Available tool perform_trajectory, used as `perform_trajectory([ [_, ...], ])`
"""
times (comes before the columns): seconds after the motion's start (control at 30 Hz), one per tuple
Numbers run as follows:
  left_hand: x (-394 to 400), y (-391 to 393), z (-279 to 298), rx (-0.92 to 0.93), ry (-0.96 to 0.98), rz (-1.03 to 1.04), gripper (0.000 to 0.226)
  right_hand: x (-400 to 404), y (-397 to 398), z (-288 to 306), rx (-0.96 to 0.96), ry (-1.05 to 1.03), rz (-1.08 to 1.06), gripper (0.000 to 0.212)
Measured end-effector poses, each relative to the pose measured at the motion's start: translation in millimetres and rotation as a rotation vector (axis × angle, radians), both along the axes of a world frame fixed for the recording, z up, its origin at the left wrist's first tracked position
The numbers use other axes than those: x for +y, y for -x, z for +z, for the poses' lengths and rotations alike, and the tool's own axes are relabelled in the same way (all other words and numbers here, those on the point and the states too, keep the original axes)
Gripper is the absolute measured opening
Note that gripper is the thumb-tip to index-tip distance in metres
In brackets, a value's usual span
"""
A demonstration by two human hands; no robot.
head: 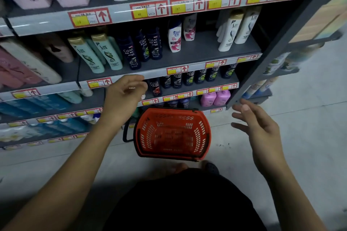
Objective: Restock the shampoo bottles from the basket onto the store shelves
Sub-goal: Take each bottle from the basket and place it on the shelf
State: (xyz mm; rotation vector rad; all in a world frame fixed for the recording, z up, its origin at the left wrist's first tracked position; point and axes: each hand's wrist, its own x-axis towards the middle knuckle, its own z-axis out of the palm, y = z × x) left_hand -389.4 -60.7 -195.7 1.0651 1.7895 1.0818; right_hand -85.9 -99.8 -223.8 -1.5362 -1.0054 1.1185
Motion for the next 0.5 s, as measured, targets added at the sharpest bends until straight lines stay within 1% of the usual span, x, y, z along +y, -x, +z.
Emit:
perform_trajectory([
  [0.23, 11, 5, -1, -0.012, 0.025, -0.013, 0.016, 7, 4, 16, -0.030, 0.039, 0.048, 0.035],
  [0.4, 26, -12, 1, -0.049, 0.019, -0.092, 0.015, -2, -2, 26, -0.046, 0.062, 0.031, 0.027],
  [0.5, 33, -23, 2, -0.050, 0.006, -0.120, 0.015, -8, -8, 27, -0.048, 0.075, 0.006, 0.026],
])
